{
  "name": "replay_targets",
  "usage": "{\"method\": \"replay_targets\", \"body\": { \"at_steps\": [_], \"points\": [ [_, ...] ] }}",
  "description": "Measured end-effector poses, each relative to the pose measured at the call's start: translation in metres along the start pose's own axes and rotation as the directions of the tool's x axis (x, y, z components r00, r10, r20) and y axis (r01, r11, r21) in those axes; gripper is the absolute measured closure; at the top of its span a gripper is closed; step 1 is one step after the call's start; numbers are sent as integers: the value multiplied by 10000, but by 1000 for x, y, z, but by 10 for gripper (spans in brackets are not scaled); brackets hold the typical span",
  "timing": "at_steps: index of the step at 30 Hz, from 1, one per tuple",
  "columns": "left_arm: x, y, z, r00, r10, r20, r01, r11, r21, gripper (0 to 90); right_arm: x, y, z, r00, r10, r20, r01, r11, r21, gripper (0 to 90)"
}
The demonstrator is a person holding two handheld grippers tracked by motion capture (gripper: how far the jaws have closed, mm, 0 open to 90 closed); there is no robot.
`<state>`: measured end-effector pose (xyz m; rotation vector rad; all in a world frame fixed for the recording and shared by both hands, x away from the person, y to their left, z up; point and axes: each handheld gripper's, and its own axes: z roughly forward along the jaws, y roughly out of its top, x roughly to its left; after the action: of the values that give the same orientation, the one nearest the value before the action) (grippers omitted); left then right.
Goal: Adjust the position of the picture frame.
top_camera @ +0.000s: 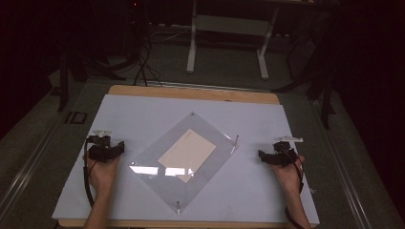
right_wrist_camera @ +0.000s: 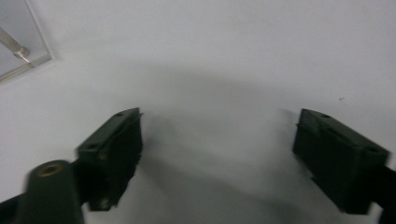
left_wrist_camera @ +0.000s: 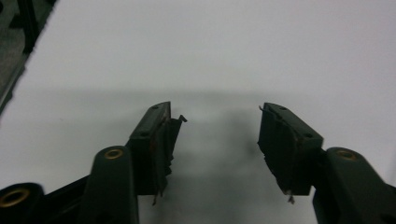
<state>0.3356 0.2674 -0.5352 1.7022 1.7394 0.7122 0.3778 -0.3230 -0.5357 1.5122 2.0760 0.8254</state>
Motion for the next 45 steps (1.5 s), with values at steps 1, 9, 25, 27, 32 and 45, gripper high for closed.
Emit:
{"method": "replay_targets", "body": {
  "at_steps": [1, 9, 25, 27, 32, 45],
  "points": [
    [0, 0, 0, 10000, 0, 0, 0, 10000, 0, 473, 0, 0, 0, 10000, 0, 0, 0, 10000, 0, 190],
    [4, 0, -9, 9920, -31, 1263, 84, 9991, -415, 491, 14, 7, -10, 9965, -696, -463, 657, 9945, -820, 486],
    [-12, 0, -27, 9605, 1420, 2394, -1247, 9885, -857, 525, 52, 33, -4, 9484, -2188, -2294, 1861, 9701, -1558, 602],
    [-13, 0, -29, 9555, 1529, 2521, -1336, 9868, -919, 525, 60, 36, -3, 9413, -2430, -2344, 2064, 9636, -1699, 603],
    [-20, -2, -35, 9388, 1943, 2845, -1697, 9795, -1088, 525, 74, 47, 5, 9342, -2598, -2445, 2216, 9597, -1732, 631],
    [-53, -14, -51, 8082, 3725, 4561, -3458, 9271, -1444, 517, 86, 53, 27, 9357, -2451, -2538, 2076, 9641, -1656, 852]
  ]
}}
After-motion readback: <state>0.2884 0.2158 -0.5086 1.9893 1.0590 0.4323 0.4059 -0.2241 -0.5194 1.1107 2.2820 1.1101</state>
